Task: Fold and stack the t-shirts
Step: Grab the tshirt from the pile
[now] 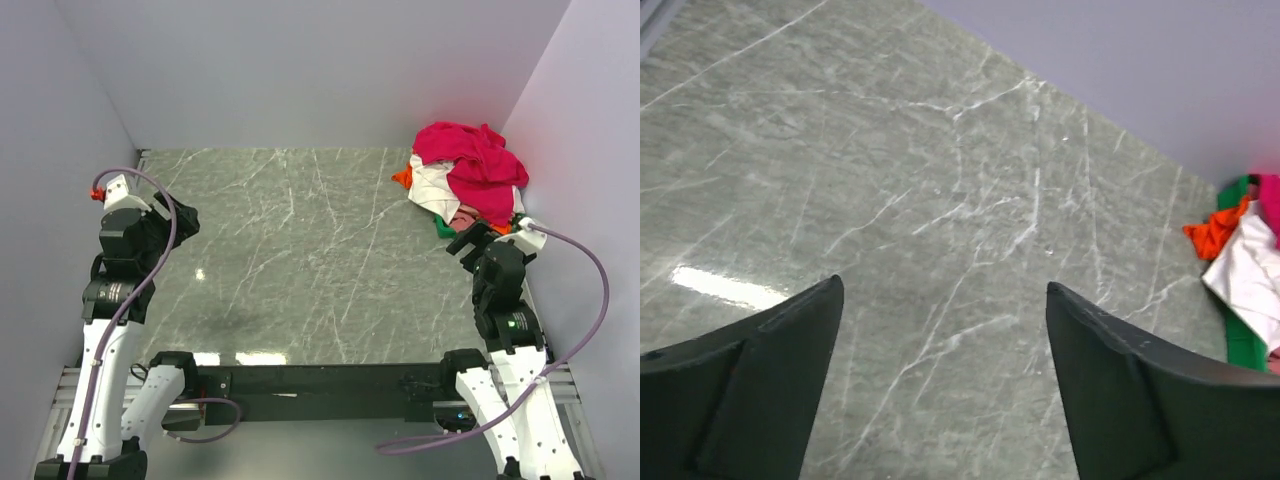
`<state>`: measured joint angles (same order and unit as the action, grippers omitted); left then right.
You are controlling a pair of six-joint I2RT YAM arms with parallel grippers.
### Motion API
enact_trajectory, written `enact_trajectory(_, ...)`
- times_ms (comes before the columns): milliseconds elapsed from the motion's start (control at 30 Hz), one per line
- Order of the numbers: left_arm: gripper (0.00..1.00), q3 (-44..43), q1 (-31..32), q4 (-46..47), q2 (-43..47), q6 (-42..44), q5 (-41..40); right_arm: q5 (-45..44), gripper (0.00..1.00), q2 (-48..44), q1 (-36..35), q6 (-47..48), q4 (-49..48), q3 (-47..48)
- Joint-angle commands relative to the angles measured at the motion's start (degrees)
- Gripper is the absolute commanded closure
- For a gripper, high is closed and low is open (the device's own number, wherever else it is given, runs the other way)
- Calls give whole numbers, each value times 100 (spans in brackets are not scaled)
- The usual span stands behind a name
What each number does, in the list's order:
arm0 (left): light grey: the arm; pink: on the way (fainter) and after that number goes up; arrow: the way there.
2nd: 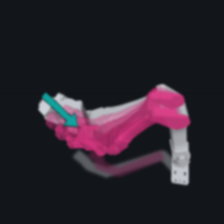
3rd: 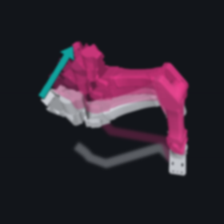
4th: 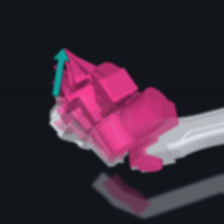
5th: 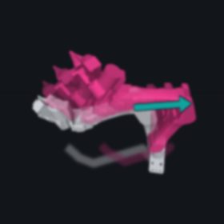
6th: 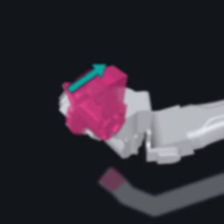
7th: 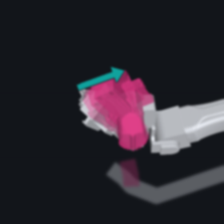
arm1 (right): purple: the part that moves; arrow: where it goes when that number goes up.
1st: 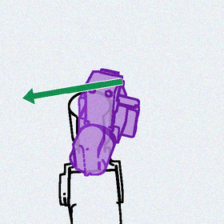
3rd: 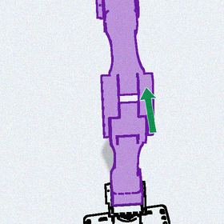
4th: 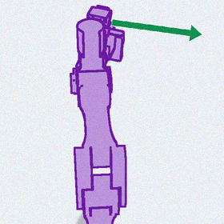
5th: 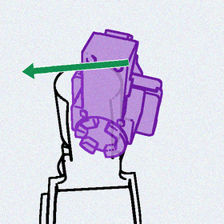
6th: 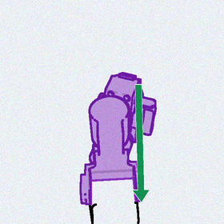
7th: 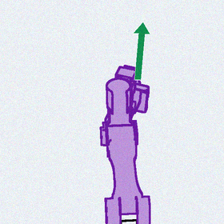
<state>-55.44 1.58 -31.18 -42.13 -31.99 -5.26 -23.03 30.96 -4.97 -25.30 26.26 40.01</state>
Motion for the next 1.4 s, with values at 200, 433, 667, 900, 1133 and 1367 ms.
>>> enact_trajectory(200, 0, -362, 9, 155, -67, -18, -450, -114, 5, 489, 23, 25, -173, 455)
enact_trajectory(433, 1, -1003, 8, 700, -1778, 192, -240, -527, 2, 1850, 102, 104, -876, 1288)
enact_trajectory(667, 1, -1470, 0, 1280, -2695, 333, -213, -475, 2, 3784, 681, 236, -1123, 2537)
enact_trajectory(900, 2, -1408, -53, 1360, -3099, 220, -125, 210, 5, 5690, 1226, 210, -948, 3838)
enact_trajectory(1133, 2, -1294, -79, 1483, -3152, 105, -116, 1053, 9, 6545, 1631, 174, -1008, 4489)
enact_trajectory(1367, 2, -1241, -79, 1466, -3223, 26, -90, 1748, 10, 7063, 1833, 297, -1263, 4683)
